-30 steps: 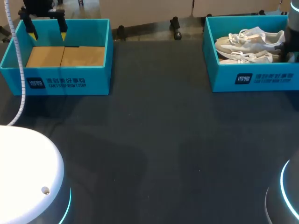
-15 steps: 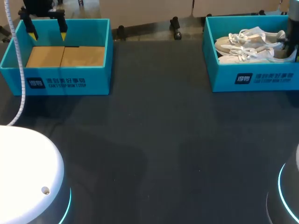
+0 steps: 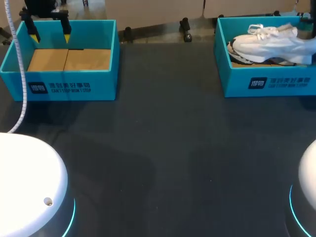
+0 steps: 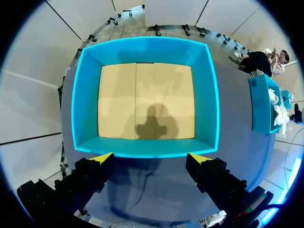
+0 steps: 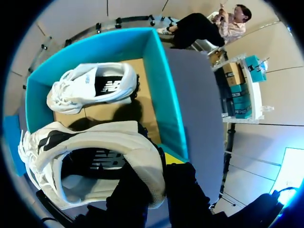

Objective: Take the shoe out of the shoebox, open the shoe tongue, remove and reinsert the insole, then place the shoe into the shoebox

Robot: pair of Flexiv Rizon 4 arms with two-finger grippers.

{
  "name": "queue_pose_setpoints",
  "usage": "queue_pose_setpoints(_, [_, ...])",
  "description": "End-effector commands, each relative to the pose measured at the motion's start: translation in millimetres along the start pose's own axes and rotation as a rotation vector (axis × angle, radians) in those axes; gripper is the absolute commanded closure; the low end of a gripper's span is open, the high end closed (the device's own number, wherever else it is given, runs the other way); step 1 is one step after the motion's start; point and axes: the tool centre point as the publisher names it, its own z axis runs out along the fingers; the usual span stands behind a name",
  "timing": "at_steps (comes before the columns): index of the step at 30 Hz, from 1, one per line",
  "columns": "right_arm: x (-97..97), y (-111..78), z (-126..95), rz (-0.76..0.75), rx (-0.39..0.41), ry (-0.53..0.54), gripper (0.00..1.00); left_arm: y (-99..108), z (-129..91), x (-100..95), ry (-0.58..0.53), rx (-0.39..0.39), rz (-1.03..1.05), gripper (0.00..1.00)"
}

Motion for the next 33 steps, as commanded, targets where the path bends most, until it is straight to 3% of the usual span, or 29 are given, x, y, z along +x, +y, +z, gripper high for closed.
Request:
queue_pose_setpoints(1, [-4.2, 0.3, -34, 0.003, -0.001, -0.025, 1.00, 0, 0, 0.0, 0.000, 0.000, 0.000, 0.00])
queue_pose_setpoints(7, [-7.9, -2.5, -63, 0.002, -0.013, -0.046, 1.00, 0, 0, 0.0, 0.000, 0.000, 0.000, 0.00])
queue_pose_setpoints(15, [4.3, -16.5, -84, 0.007, -0.014, -0.039, 1.00, 0, 0, 0.0, 0.000, 0.000, 0.000, 0.00])
queue_pose_setpoints(33, [69.3, -83.2, -107, 0.074, -0.072, -0.037, 1.00, 0, 0, 0.0, 0.000, 0.000, 0.000, 0.00])
